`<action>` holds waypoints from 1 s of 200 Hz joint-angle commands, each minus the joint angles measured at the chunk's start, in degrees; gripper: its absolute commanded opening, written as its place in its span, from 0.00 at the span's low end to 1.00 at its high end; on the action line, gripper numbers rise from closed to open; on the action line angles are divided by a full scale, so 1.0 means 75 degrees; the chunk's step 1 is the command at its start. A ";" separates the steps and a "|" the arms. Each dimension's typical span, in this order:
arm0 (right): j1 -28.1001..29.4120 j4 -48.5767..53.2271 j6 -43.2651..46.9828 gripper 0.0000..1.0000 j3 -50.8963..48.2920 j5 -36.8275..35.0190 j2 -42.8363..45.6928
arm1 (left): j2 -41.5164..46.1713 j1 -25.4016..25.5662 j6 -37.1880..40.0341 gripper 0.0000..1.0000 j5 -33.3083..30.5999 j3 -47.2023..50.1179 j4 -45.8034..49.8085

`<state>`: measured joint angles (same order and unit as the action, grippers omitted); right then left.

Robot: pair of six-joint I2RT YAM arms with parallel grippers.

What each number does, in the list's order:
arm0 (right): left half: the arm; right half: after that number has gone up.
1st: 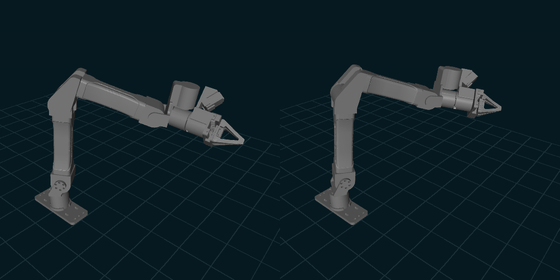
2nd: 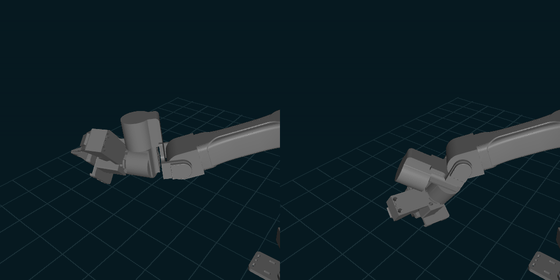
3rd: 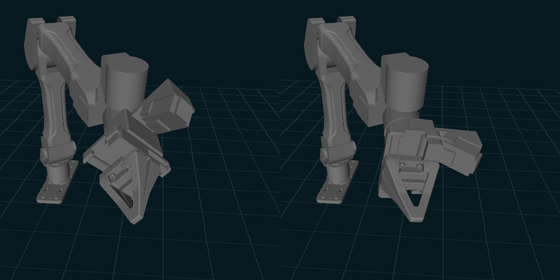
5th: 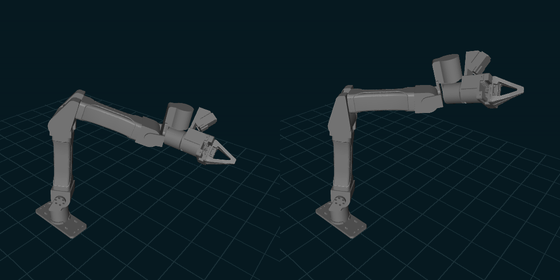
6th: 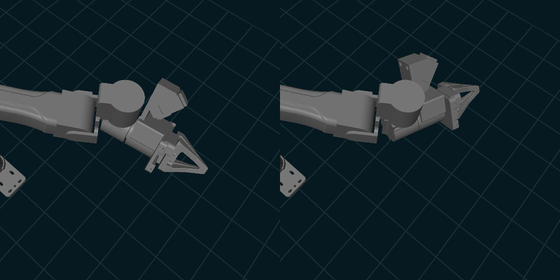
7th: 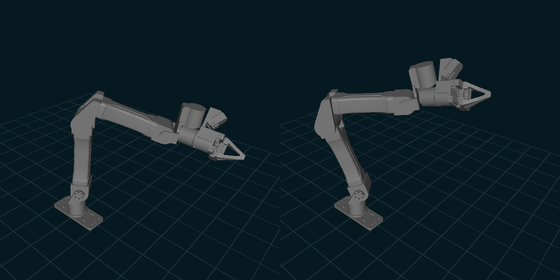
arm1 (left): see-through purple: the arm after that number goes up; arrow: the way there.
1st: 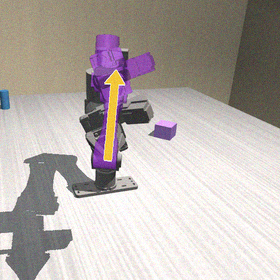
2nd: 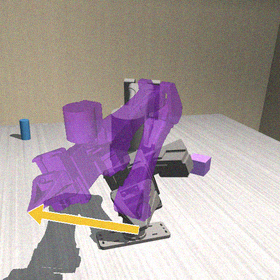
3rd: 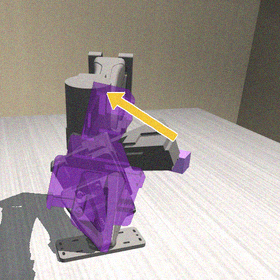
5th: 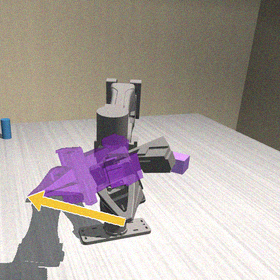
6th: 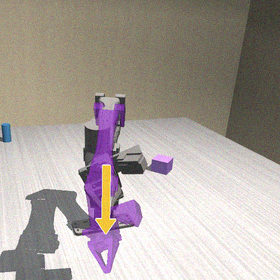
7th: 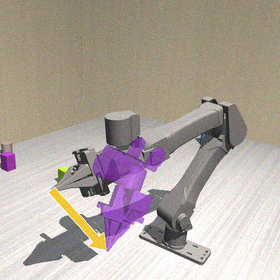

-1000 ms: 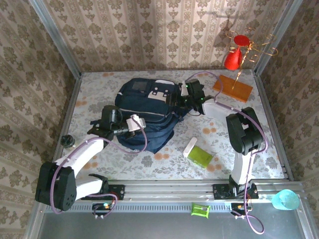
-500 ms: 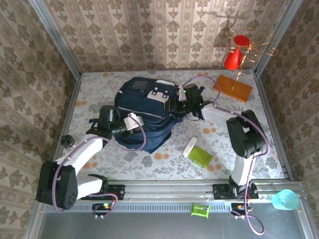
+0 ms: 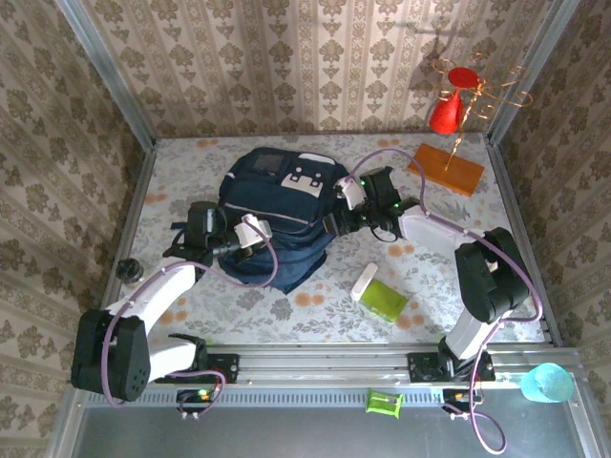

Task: Pack the student bag

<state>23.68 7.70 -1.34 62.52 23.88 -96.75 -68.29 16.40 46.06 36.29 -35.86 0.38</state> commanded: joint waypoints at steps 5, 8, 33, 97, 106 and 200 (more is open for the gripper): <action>-0.0114 0.0353 0.0990 0.58 0.0327 0.0102 -0.0304 | 0.0081 -0.0173 -0.0292 0.00 -0.0163 0.0011 -0.0411; -0.0113 0.0405 0.1011 0.57 0.0376 0.0123 -0.0355 | 0.0082 -0.0173 -0.0294 0.00 -0.0163 0.0011 -0.0414; -0.0122 0.0887 0.1142 0.55 0.0842 0.0229 -0.0830 | 0.0105 -0.0161 -0.0294 0.00 -0.0163 0.0012 -0.0407; 0.0055 0.1076 0.1257 0.44 0.1285 0.0032 -0.1230 | 0.0070 -0.0136 -0.0279 0.00 -0.0175 -0.0011 -0.0380; 0.0076 0.1099 0.1251 0.41 0.1329 -0.0117 -0.1265 | 0.0059 -0.0125 -0.0282 0.00 -0.0186 -0.0012 -0.0359; -0.0082 0.1373 0.0568 0.12 0.1577 -0.1684 -0.1330 | 0.0105 -0.0089 -0.0168 0.00 -0.0304 -0.0012 -0.0267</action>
<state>24.80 15.66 5.54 72.84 18.65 -105.89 -68.29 16.45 46.04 36.23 -35.86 -0.03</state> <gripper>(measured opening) 0.141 0.058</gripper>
